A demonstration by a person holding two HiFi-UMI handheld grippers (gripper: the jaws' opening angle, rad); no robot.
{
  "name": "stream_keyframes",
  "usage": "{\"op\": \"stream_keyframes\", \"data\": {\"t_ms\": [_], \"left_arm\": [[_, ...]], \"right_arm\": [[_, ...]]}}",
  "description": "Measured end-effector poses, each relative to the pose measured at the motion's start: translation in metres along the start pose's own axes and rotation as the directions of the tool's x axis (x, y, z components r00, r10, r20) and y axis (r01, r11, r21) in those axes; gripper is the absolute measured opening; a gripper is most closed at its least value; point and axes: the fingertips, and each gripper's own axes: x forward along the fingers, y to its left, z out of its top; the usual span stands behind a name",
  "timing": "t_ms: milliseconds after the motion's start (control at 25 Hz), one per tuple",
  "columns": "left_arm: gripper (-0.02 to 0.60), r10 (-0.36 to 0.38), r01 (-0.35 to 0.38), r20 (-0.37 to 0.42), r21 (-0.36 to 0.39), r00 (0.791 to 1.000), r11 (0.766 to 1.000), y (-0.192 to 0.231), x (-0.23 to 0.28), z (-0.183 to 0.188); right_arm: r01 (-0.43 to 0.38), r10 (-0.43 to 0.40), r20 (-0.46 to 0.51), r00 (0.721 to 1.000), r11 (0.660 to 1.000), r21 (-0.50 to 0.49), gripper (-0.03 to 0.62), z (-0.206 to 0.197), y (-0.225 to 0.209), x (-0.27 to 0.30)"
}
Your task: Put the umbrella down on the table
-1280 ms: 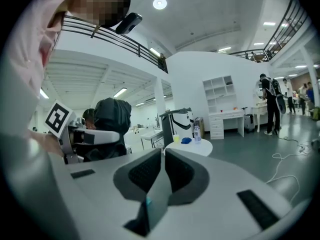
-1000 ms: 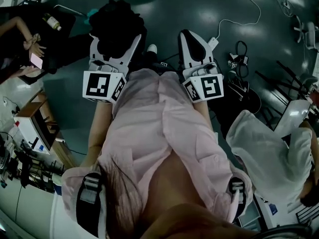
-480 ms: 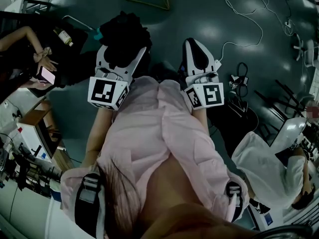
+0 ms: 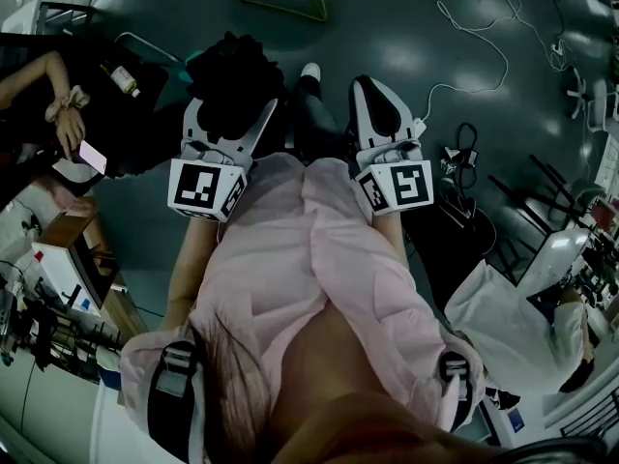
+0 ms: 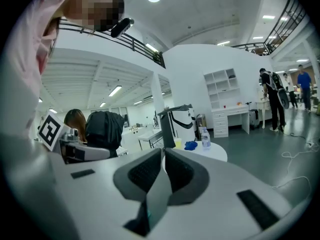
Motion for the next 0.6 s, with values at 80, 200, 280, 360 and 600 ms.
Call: {"op": "stream_keyframes", "data": {"t_ms": [80,200,280,360,600], "left_arm": [[0.322,0.013,-0.013,-0.005,-0.013,1.0,1.0,0.011,0.011,0.003],[0.322,0.04,-0.04,-0.003,-0.027,0.999,0.999,0.026,0.031,0.01],[0.322,0.059,-0.059,0.004,-0.029,0.998,0.998,0.03,0.045,0.015],[0.322,0.075,-0.074,0.015,-0.029,0.997,0.997,0.032,0.06,0.022],[0.322,0.111,-0.11,0.063,-0.025,0.992,0.994,0.04,0.107,0.046]], "right_arm": [[-0.005,0.005,-0.02,1.0,1.0,0.005,0.043,-0.001,-0.007,0.017],[-0.027,0.028,-0.031,0.999,1.0,0.016,0.043,0.003,-0.022,0.041],[-0.043,0.044,-0.026,0.999,0.999,0.022,0.043,0.009,-0.035,0.051],[-0.059,0.059,-0.017,0.998,0.998,0.02,0.043,0.017,-0.05,0.061],[-0.076,0.076,0.002,0.997,0.997,0.003,0.043,0.034,-0.097,0.088]]}}
